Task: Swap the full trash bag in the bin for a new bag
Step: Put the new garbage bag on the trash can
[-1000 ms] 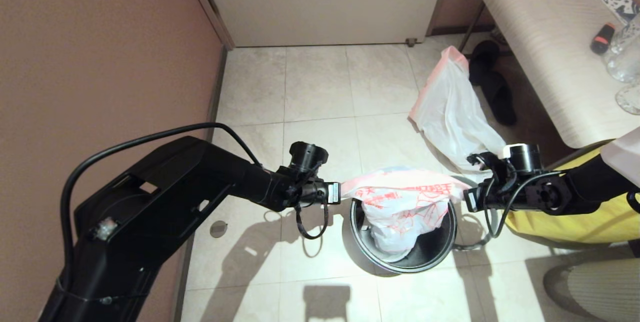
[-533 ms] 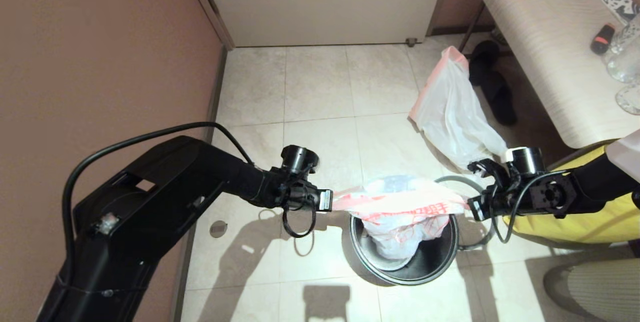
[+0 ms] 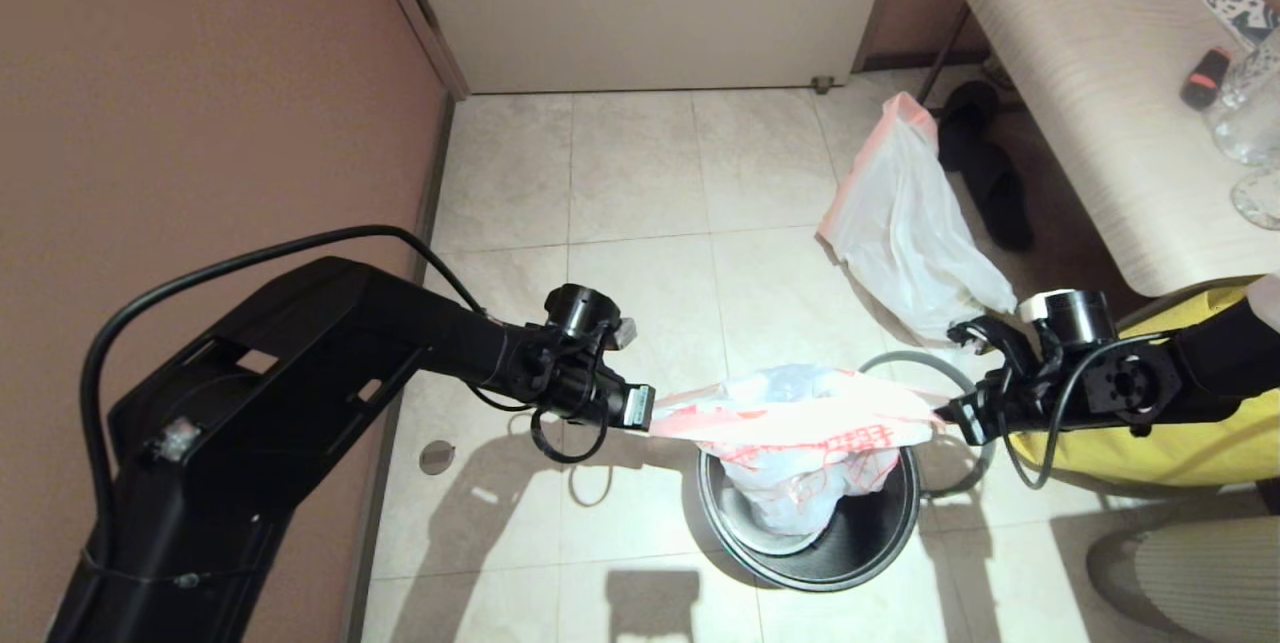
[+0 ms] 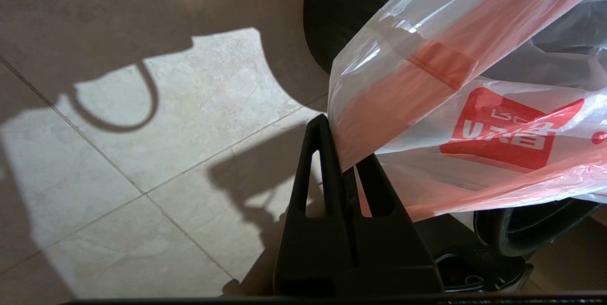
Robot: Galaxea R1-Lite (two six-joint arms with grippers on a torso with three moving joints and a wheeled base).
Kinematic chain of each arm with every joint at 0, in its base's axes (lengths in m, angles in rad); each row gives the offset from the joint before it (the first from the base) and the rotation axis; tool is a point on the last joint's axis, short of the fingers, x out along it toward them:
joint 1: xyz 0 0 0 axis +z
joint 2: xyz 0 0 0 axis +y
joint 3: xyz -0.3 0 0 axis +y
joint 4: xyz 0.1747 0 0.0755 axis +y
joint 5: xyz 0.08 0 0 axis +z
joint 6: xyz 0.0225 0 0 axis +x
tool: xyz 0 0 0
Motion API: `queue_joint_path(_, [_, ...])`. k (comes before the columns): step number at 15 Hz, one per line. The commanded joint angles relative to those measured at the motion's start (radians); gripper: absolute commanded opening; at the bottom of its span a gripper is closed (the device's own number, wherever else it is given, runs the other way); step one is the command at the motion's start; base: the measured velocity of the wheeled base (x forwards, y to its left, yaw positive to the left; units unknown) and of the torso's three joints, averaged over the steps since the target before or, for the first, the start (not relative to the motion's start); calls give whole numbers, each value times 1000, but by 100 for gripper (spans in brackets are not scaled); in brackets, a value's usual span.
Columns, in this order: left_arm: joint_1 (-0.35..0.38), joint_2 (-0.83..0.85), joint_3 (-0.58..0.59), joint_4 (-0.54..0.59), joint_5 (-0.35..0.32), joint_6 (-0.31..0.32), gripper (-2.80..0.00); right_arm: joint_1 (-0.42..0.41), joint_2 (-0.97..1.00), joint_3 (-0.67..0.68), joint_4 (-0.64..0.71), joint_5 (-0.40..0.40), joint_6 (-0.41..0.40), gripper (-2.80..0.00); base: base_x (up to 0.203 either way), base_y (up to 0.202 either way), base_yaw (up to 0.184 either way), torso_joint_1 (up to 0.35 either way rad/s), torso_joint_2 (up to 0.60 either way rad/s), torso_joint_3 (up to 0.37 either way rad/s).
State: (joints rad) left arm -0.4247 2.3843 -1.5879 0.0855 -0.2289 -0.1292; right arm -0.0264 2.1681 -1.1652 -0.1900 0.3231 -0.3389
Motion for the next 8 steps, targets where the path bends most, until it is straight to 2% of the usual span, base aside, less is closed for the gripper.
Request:
queue_joint_path(1, [0,-4,2,0,-1,-1,-280,-3,-11,7,-3,4,-3,-280,0,0,0,0,0,0])
queue_joint_path(2, [-2,-5,2,0,-1,-1,-16,-3,-13,3,0,4,-2,0,0,0,0,0,0,0])
queue_joint_path(3, [0,-5,-1,2,-3,0,0,-3,-13,1,5,2,0,0,0,0,0,0,0,0])
queue_joint_path(8, [-17,-93,19,3,-4,-10,0,-1,-107,25,9,15,-4,0,0,0,0,0,0,0])
